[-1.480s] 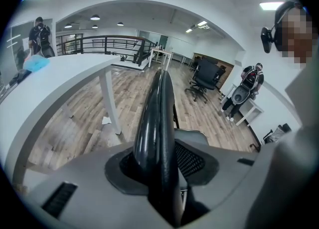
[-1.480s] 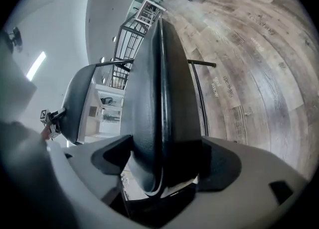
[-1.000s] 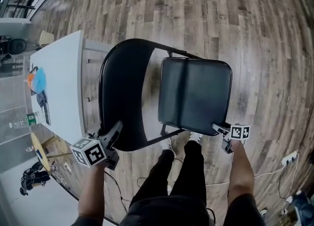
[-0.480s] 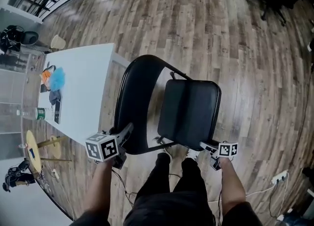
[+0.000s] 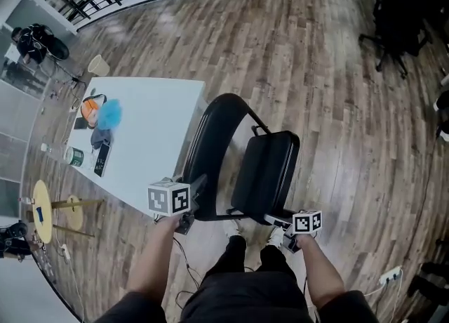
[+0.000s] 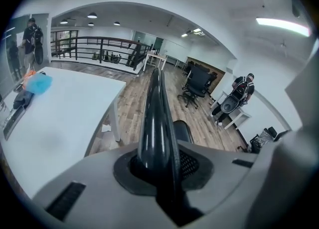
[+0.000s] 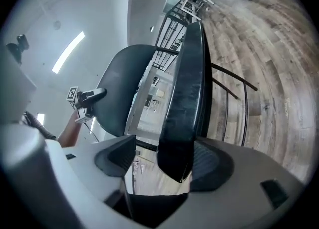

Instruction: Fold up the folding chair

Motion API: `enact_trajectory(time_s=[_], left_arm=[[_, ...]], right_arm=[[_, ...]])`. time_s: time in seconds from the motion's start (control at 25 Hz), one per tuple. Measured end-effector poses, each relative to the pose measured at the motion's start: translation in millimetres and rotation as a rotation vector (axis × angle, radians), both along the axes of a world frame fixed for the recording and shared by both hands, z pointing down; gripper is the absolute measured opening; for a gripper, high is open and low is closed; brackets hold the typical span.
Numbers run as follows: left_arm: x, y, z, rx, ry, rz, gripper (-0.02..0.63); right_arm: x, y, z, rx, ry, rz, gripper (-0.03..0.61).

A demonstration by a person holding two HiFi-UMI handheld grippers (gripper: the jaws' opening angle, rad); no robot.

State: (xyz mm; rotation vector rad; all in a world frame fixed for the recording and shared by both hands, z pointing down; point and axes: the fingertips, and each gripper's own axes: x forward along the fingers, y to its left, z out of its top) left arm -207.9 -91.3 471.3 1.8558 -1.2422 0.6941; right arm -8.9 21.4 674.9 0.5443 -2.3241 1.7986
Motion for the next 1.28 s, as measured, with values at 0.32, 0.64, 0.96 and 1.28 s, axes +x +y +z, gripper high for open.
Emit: enact_trajectory(time_s=[0.32, 0.64, 0.96, 1.28], left_arm=[[-69.9, -9.3, -9.6, 0.011, 0.014, 0.000, 0.064], [-126.1, -18.2, -14.7, 0.020, 0.003, -0.008, 0.064], [-180.5, -26.6, -11.5, 0.015, 0.021, -0.017, 0.066], [-190.6, -29.7, -16.1, 0.025, -0.018, -0.019, 0.066]], right_arm=[[-107.8, -19.7, -43.5, 0.077, -0.046, -0.029, 0.339], [-216.4, -38.8, -61.8, 0.147, -0.035, -0.111, 0.341], [-294.5, -51.4, -64.9, 0.154, -0.053, -0.118, 0.341], [-341.8, -64.3, -63.9, 0.139, -0.083, -0.096, 0.341]])
